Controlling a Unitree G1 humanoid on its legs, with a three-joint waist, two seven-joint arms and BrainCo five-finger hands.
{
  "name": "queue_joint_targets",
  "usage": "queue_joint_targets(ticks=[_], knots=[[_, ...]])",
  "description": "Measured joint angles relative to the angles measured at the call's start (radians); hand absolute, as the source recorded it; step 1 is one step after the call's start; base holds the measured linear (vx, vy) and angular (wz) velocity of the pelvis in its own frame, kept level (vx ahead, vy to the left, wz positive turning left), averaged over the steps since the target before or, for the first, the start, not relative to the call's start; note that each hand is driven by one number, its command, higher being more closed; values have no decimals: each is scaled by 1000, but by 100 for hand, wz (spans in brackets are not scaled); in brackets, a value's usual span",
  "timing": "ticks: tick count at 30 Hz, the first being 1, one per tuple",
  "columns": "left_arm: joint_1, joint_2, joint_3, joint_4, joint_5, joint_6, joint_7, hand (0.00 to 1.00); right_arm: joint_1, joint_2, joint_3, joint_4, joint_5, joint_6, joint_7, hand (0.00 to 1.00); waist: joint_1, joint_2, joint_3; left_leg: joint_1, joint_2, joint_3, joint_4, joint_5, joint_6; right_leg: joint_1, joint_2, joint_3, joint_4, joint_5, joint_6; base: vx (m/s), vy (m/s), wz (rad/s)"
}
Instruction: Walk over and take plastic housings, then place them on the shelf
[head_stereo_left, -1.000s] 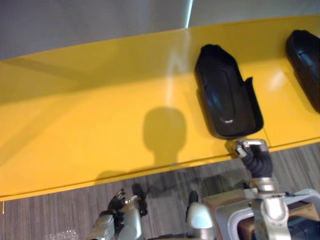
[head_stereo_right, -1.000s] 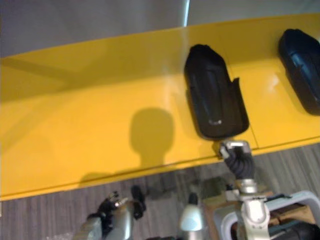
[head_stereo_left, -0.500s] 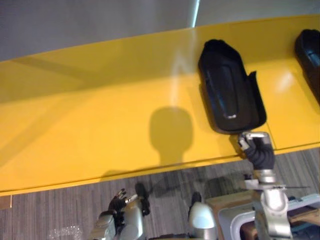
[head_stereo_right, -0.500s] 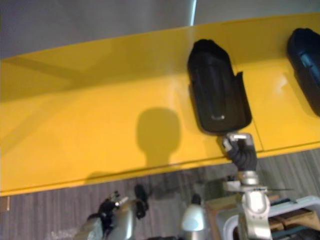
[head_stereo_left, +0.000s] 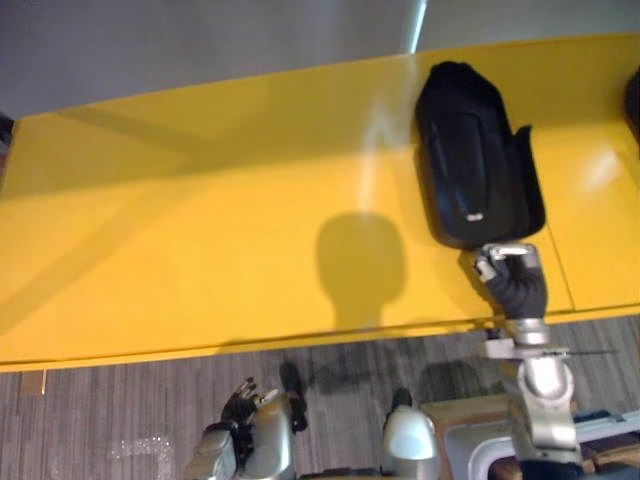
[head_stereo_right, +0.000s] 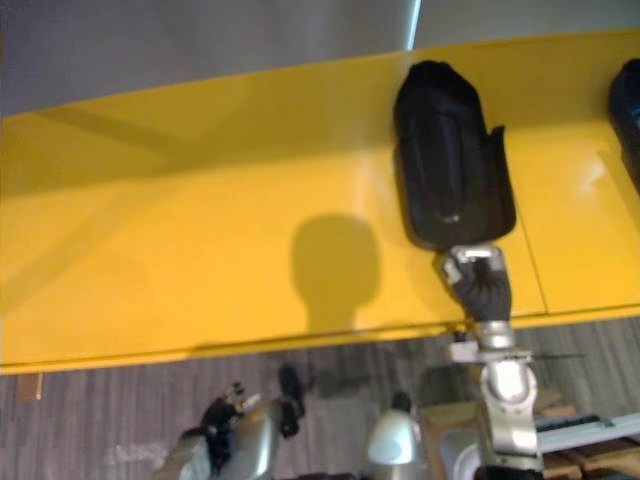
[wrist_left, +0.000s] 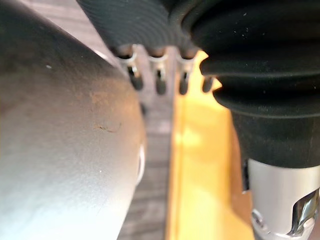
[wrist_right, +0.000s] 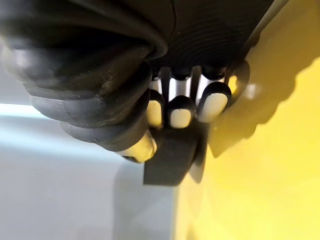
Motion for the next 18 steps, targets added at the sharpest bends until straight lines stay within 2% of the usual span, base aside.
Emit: queue_joint_targets(ticks=[2, 6, 8, 9, 11, 12, 13, 15, 18], knots=[[8, -3, 11, -4, 0, 2, -1, 0, 10, 0, 0, -4, 10, 0, 27, 100, 0, 0, 0, 15, -3, 0, -16, 5, 0, 15, 0, -3, -11, 1, 1, 0, 0, 0], [27, -4, 27, -23, 9, 6, -2, 0, 98, 14, 4, -119, 122, 1, 162, 100, 0, -5, -3, 49, -9, 4, -61, 19, -7, 45, 5, -7, -47, 9, 9, 27, -10, -1], [38, -3, 29, -27, 12, 14, -2, 0, 121, 21, 9, -176, 175, 0, 212, 100, -2, -17, -23, 63, -10, 12, -93, 30, -11, 49, 8, -6, -67, 18, 10, 65, -19, -8], [46, -2, 35, -26, 31, 32, -2, 0, 119, 24, 11, -214, 222, -2, 241, 100, -5, -31, -53, 83, -8, 20, -132, 44, -15, 57, 18, -5, -93, 37, 10, 65, -16, -11], [54, 0, 35, -19, 38, 39, -2, 0, 96, 26, 9, -243, 272, -12, 260, 100, -5, -49, -80, 131, -4, 29, -184, 59, -20, 95, 33, -4, -136, 69, 12, 104, -7, -15], [55, 3, 35, 0, 37, 45, -2, 0, 77, 26, 7, -254, 289, -24, 260, 100, -3, -61, -115, 151, -3, 32, -213, 67, -23, 108, 40, -4, -158, 84, 14, 110, 2, -10], [56, 4, 34, 10, 37, 46, -2, 0, 65, 26, 5, -259, 299, -30, 260, 0, -3, -66, -132, 161, -4, 33, -228, 73, -24, 115, 43, -5, -168, 92, 13, 88, 15, -8], [64, 4, 33, 18, 37, 55, -1, 0, 14, 26, -11, -267, 315, -38, 250, 0, -1, -75, -177, 187, -2, 46, -273, 88, -23, 120, 51, -4, -182, 115, 12, 78, 28, -11], [61, 4, 33, 27, 35, 76, 0, 0, -83, 25, -57, -271, 312, -42, 191, 0, 6, -87, -204, 222, 3, 57, -273, 88, -23, 158, 54, -5, -197, 154, 8, 50, 39, -5]])
